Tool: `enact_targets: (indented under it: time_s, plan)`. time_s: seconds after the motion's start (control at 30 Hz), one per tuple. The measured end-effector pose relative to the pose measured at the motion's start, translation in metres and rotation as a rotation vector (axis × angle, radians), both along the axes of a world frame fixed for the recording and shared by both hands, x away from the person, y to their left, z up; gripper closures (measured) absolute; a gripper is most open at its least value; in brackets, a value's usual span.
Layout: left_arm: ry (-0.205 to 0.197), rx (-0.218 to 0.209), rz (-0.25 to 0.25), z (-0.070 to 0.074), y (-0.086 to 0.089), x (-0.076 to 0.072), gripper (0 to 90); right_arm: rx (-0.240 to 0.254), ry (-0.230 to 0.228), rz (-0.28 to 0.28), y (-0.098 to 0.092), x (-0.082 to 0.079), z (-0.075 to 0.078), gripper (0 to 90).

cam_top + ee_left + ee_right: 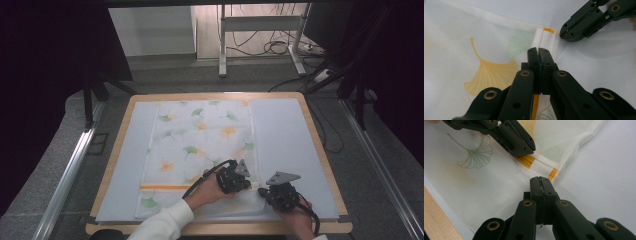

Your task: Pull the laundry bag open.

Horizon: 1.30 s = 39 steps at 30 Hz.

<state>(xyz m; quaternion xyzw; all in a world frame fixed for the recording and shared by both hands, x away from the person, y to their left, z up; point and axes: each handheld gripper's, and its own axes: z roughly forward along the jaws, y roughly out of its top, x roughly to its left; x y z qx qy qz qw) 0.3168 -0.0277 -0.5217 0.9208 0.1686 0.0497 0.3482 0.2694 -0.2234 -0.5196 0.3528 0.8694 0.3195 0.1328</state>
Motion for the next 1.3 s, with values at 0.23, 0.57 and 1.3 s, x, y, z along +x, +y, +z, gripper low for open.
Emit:
enact_targets:
  time_s: [0.23, 0.57, 1.3]
  plan:
    - [0.005, -0.010, 0.002, -0.001, 0.000, 0.001, 90.0, 0.045, 0.031, -0.017, -0.002, 0.004, 0.000, 89.3]
    - [-0.008, -0.016, 0.001, -0.002, -0.003, 0.002, 90.0, 0.081, 0.064, -0.056, 0.001, 0.017, -0.001, 89.3]
    - [-0.025, 0.039, 0.004, 0.001, 0.009, -0.001, 90.0, 0.105, 0.091, -0.066, -0.003, 0.019, -0.002, 89.7]
